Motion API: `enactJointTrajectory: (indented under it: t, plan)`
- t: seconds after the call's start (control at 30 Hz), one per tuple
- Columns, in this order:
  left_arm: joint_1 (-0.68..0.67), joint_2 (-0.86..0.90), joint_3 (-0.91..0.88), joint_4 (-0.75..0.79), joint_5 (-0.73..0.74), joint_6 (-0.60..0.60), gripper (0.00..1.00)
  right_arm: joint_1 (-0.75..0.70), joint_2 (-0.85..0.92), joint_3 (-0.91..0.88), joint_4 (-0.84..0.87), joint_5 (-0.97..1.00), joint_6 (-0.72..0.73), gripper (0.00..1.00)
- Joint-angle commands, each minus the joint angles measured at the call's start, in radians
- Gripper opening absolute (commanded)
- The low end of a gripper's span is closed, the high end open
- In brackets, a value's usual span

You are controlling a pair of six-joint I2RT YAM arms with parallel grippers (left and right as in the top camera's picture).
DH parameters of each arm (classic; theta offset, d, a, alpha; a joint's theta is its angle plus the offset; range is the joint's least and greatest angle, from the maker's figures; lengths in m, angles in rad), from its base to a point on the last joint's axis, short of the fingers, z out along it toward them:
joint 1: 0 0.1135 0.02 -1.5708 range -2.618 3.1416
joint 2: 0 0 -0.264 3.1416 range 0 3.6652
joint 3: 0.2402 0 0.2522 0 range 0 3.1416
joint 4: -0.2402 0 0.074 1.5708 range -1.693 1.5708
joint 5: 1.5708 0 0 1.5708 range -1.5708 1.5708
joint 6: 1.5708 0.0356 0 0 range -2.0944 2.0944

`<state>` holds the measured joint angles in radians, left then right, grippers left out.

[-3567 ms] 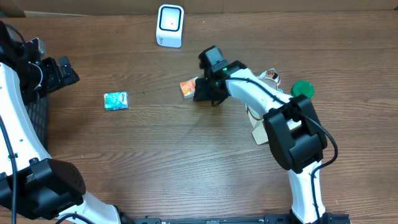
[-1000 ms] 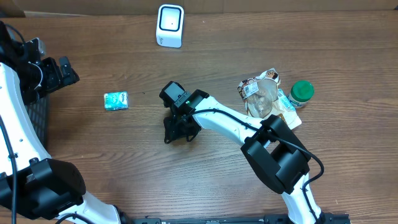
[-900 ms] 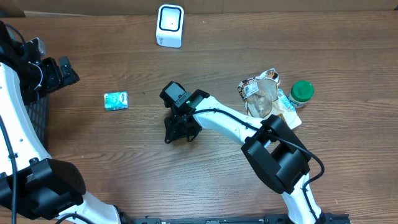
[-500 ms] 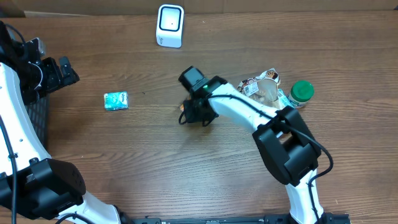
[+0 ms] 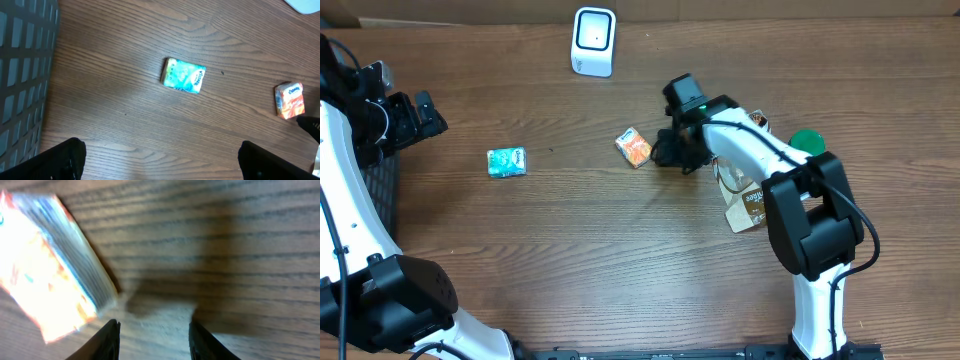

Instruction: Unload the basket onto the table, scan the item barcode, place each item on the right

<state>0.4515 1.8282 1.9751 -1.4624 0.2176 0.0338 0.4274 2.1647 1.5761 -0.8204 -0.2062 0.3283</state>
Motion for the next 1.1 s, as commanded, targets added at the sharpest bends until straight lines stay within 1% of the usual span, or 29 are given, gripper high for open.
enactJointTrajectory:
  t: [0.0,0.1,0.2,0.33,0.43,0.53,0.7,0.73,0.77,0.8,0.83,0.93,1.07]
  plan:
    - [-0.007,-0.002,0.002,0.000,0.011,0.019,1.00,0.008,-0.003,0.079,-0.061,-0.113,-0.165,0.43]
    - [-0.007,-0.002,0.002,0.000,0.011,0.019,1.00,0.008,-0.003,0.129,-0.079,-0.110,-0.208,0.43]
    - [-0.007,-0.002,0.002,0.000,0.012,0.019,1.00,0.008,-0.002,0.146,-0.015,-0.114,-0.225,0.43]
    - [-0.007,-0.002,0.002,0.001,0.011,0.019,1.00,0.008,0.022,0.146,0.028,-0.114,-0.225,0.43]
    - [-0.007,-0.002,0.002,0.000,0.011,0.019,1.00,0.008,0.066,0.146,0.043,-0.114,-0.221,0.38]
    - [-0.007,-0.002,0.002,0.000,0.011,0.019,1.00,0.008,0.110,0.146,0.059,-0.143,-0.221,0.37]
    - [-0.007,-0.002,0.002,0.000,0.011,0.019,1.00,0.008,0.143,0.145,0.067,-0.155,-0.208,0.28]
    - [-0.007,-0.002,0.002,0.000,0.012,0.019,1.00,0.008,0.143,0.145,0.060,-0.156,-0.192,0.22]
    - [-0.007,-0.002,0.002,0.000,0.011,0.019,1.00,0.008,0.143,0.146,0.056,-0.161,-0.190,0.18]
    - [-0.007,-0.002,0.002,0.000,0.011,0.019,1.00,0.009,0.143,0.146,0.055,-0.186,-0.190,0.07]
    - [-0.007,-0.002,0.002,0.000,0.011,0.019,1.00,0.009,0.143,0.146,0.052,-0.235,-0.191,0.04]
    - [-0.007,-0.002,0.002,0.000,0.011,0.019,1.00,0.006,0.136,0.147,0.040,-0.319,-0.191,0.04]
    - [-0.007,-0.002,0.002,0.000,0.011,0.019,1.00,-0.018,0.052,0.148,-0.003,-0.435,-0.169,0.04]
